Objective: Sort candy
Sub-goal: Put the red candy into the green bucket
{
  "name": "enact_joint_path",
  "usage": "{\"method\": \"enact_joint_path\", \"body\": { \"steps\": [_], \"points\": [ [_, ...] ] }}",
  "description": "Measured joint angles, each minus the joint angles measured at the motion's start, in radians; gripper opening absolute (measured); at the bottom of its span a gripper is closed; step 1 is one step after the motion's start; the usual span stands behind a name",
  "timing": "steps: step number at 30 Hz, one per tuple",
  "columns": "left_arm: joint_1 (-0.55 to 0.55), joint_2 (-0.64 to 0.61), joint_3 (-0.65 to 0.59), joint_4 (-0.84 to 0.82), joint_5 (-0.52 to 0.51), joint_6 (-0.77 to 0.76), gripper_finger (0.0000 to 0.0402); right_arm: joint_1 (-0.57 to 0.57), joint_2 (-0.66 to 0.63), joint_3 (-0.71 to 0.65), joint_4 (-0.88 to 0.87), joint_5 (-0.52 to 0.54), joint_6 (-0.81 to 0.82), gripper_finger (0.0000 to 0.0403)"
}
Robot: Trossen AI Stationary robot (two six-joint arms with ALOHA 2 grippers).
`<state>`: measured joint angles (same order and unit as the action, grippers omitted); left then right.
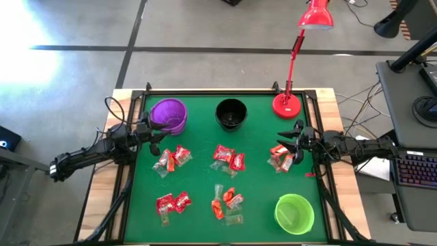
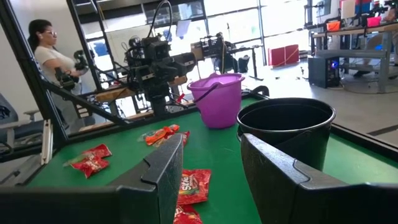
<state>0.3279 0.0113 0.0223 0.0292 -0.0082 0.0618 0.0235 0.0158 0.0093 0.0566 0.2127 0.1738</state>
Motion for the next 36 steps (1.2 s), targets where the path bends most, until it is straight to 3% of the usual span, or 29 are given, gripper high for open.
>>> {"method": "enact_joint_path", "body": {
  "steps": [11,20,29,36],
  "points": [
    [0.0,0.0,0.0,0.001,-0.007,0.0,0.0096,0.0,0.0,0.0,0.001,0.019,0.123,0.0155],
    [0.0,0.0,0.0,0.001,-0.007,0.0,0.0096,0.0,0.0,0.0,0.001,0.024,0.123,0.0155],
    [0.0,0.002,0.0,0.002,-0.024,-0.132,0.0096,0.0,0.0,0.0,0.001,0.025,0.117,0.0155],
    [0.0,0.01,0.0,0.059,-0.113,-0.128,0.0096,0.0,0.0,0.0,0.001,0.025,0.139,0.0155]
  ]
}}
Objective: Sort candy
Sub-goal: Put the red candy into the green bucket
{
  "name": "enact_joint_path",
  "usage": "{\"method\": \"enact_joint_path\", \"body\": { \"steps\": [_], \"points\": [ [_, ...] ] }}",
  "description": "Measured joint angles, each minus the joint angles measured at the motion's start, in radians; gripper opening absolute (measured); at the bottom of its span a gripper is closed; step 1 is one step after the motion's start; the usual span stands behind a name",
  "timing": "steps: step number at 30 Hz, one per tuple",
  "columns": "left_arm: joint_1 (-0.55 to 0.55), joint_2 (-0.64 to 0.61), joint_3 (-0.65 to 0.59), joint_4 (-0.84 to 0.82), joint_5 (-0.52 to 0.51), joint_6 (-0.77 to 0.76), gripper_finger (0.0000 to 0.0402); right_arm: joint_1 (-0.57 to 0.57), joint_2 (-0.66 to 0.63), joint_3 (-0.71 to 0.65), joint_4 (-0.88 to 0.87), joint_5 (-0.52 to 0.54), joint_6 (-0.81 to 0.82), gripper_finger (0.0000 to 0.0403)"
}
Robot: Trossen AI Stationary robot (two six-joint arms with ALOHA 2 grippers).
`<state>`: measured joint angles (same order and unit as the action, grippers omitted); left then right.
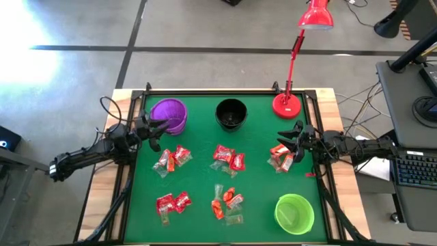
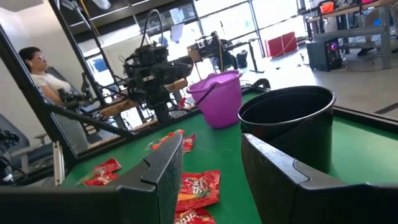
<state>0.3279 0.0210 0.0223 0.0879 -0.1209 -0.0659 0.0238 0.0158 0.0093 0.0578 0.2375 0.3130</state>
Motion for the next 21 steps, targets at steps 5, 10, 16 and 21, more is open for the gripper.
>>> {"method": "enact_joint_path", "body": {
  "steps": [5,10,16,21],
  "points": [
    [0.0,0.005,0.0,0.016,0.0,-0.095,0.0096,0.0,0.0,0.0,0.0,0.0,0.0,0.0155],
    [0.0,0.006,0.0,0.064,-0.001,-0.131,0.0096,0.0,0.0,0.0,0.0,0.0,0.001,0.0155],
    [0.0,0.006,0.0,0.077,0.035,-0.243,0.0096,0.0,0.0,0.0,0.003,0.002,0.001,0.0155],
    [0.0,0.006,0.0,0.098,0.015,-0.321,0.0096,0.0,0.0,0.0,0.005,0.002,0.002,0.0155]
  ]
}}
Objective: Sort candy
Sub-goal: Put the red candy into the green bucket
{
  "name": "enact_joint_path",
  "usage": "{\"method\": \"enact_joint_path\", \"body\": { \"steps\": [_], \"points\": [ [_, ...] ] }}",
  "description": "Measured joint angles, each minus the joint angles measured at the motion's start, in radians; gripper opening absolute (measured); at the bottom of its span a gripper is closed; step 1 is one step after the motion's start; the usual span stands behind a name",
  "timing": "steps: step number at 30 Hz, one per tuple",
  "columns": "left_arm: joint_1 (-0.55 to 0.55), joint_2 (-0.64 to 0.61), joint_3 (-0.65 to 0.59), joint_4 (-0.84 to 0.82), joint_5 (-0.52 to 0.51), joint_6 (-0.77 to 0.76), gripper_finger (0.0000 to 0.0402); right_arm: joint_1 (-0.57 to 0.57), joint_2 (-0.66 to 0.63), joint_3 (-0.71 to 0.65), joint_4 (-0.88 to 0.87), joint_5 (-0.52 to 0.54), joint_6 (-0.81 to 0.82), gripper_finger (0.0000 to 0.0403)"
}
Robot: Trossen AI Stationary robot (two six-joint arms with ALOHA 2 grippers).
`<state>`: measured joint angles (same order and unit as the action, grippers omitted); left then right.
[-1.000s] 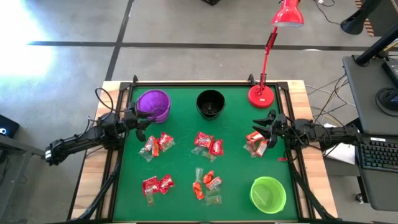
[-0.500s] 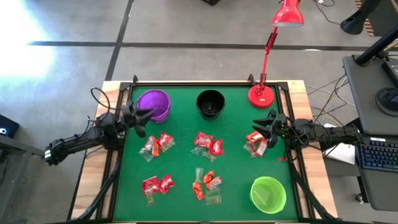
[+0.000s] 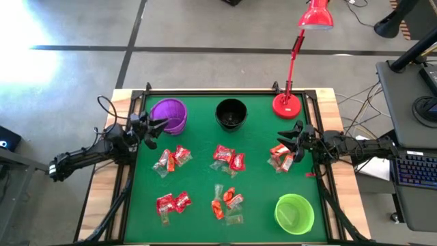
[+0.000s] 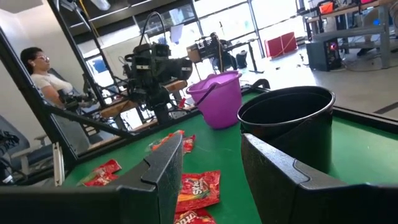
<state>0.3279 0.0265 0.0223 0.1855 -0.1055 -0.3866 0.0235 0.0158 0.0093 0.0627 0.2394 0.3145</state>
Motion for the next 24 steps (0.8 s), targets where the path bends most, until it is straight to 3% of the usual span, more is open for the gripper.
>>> {"method": "enact_joint_path", "body": {
  "steps": [6,19,24],
  "points": [
    [0.0,0.0,0.0,0.079,-0.01,-0.05,0.0096,0.0,0.0,0.0,0.048,0.0,0.097,0.0155],
    [0.0,0.0,0.0,0.113,-0.014,-0.138,0.0096,0.0,0.0,0.0,0.076,0.009,0.067,0.0155],
    [0.0,0.0,0.0,0.113,-0.017,-0.16,0.0096,0.0,0.0,0.0,0.074,0.11,0.026,0.0155]
  ]
}}
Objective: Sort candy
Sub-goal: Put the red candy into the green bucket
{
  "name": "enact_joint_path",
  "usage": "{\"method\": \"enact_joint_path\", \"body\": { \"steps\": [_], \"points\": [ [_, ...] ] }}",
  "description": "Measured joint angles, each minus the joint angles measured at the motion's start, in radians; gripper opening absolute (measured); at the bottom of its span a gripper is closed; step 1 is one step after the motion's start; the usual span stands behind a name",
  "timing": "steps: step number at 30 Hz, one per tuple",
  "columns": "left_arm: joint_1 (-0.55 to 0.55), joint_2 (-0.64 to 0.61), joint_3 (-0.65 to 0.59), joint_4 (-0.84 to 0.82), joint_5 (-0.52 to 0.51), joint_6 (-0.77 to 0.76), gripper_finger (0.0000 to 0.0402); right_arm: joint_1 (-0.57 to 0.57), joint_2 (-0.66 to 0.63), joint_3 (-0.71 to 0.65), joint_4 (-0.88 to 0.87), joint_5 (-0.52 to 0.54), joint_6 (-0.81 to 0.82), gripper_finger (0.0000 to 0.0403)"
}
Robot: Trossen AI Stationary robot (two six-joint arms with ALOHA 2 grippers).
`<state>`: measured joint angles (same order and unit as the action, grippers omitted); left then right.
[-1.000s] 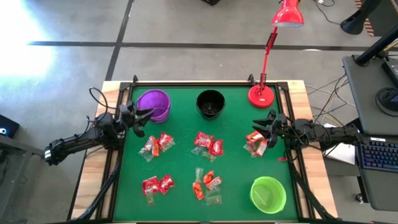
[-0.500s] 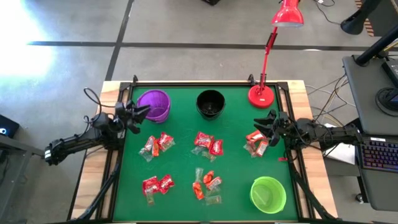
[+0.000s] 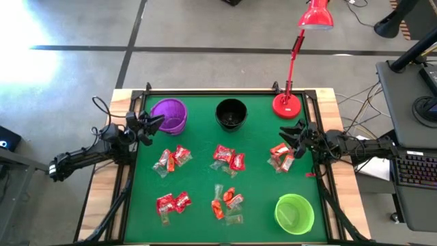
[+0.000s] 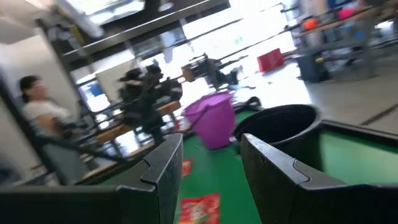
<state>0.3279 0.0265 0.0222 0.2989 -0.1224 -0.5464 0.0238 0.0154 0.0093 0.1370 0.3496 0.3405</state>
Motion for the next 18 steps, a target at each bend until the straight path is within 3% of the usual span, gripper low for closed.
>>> {"method": "enact_joint_path", "body": {
  "steps": [7,13,18],
  "points": [
    [0.0,0.0,0.0,0.012,-0.029,-0.112,0.0096,0.0,0.0,0.0,0.042,0.148,0.0,0.0155],
    [0.0,0.008,0.0,0.016,-0.073,-0.123,0.0096,0.0,0.001,0.03,0.028,0.15,0.049,0.0157],
    [0.0,0.011,0.0,0.024,-0.073,-0.122,0.0096,0.0,0.023,0.094,-0.093,0.149,0.079,0.0186]
  ]
}}
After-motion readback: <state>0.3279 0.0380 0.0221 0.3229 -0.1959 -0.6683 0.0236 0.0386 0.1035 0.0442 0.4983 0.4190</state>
